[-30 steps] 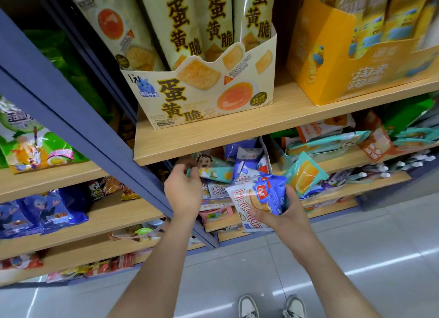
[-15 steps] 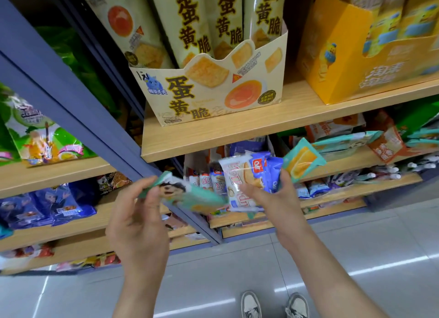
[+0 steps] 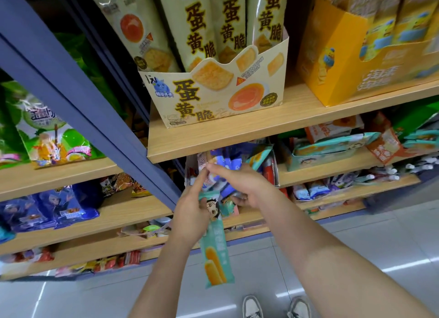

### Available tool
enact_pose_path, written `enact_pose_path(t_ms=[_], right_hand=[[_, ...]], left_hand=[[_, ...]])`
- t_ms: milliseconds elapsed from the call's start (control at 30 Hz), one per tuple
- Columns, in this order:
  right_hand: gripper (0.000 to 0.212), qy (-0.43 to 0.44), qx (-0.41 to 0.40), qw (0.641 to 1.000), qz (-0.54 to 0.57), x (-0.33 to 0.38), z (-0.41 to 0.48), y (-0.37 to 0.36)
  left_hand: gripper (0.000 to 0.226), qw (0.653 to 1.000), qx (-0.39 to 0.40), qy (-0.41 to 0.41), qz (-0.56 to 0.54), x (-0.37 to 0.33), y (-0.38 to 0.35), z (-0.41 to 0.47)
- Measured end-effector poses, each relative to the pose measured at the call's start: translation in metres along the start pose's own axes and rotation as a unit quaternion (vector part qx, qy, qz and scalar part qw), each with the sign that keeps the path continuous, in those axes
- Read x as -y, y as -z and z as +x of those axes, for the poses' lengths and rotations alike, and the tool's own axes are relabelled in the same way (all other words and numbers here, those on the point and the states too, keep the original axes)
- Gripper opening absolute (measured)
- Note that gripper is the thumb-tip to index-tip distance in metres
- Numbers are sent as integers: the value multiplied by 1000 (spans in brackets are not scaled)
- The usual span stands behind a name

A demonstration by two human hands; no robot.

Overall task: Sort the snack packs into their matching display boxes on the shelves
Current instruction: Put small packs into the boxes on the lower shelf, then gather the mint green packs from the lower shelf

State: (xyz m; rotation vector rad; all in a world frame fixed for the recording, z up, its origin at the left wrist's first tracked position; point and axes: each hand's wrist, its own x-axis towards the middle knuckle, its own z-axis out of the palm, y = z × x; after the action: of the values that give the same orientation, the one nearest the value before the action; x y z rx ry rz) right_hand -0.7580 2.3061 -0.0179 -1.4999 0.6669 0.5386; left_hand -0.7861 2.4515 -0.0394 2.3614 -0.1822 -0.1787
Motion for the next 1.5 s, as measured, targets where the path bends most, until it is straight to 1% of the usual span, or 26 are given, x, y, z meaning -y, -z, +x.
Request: enact_pose_path(t_ms=[100,200,233,267,300,367,400,467,533,567,633,733,800,867,933,1000,1067,1167,1233,1267,1300,1333,1433,1500], right_hand=[[68,-7,20,1000,12,-1,-3,14],[28,-2,-14,999,35,-12,-4,24],[20,3,-29,999,46,-18,-4,26],[19,16,-43,997,57,-23,-4,27],[27,39,-62,996,50,-28,-3,28],[52,95,-135,985,-43,-35,-3,31],[56,122,-178,971,-102,-37,-4,32],[50,158,-251,938,-178,-43,-7,36],[35,173,-299,917,-201,-48,-7,37],[29,176,-319,908,-208,-51,-5,37],[24,174,-338,895,-235,-54,-2,37],[23,174,-337,884,-273,-50,-1,39],[22,186,-321,886,-277,-49,2,42],[16,205,-275,910,-232,-51,2,47],[5,221,-212,942,-139,-58,-3,60],[25,214,-152,963,-57,-67,-20,77],[44,222,-110,969,-21,-76,-40,92],[61,254,-98,962,24,-79,-68,110],[74,268,-92,958,47,-79,-82,119],[78,265,-85,958,67,-78,-88,121],[78,259,-84,958,87,-78,-93,123],[71,253,-86,958,105,-77,-98,124],[41,253,-85,955,131,-75,-108,125],[32,268,-84,952,122,-72,-115,124]], left_hand=[[79,998,12,42,36,6,0,15],[76,993,57,84,63,3,0,30],[75,990,75,98,64,2,0,34],[75,987,92,110,67,1,0,37],[74,984,107,116,77,-1,0,39],[74,983,113,118,86,-2,-1,38],[75,984,106,119,80,-1,-1,36],[77,989,80,111,55,3,-2,30],[77,994,48,86,41,7,-4,23],[76,996,39,70,38,9,-6,20],[70,998,46,34,22,8,-10,13],[69,995,92,-25,15,-1,-18,7],[71,988,134,-39,59,-6,-25,8],[72,982,155,-31,99,-8,-31,13],[74,984,155,-3,85,-12,-33,15],[70,987,149,8,60,-15,-32,15],[62,989,143,7,30,-19,-28,12],[53,993,113,-8,-32,-30,-18,1],[51,991,66,-24,-110,-39,-12,-5],[50,985,48,-23,-162,-47,-8,-8],[47,976,34,-21,-212,-55,-4,-11],[42,967,25,-23,-254,-66,1,-13],[31,940,-12,-38,-338,-99,10,-16],[24,919,-12,-25,-392,-117,15,-13]])
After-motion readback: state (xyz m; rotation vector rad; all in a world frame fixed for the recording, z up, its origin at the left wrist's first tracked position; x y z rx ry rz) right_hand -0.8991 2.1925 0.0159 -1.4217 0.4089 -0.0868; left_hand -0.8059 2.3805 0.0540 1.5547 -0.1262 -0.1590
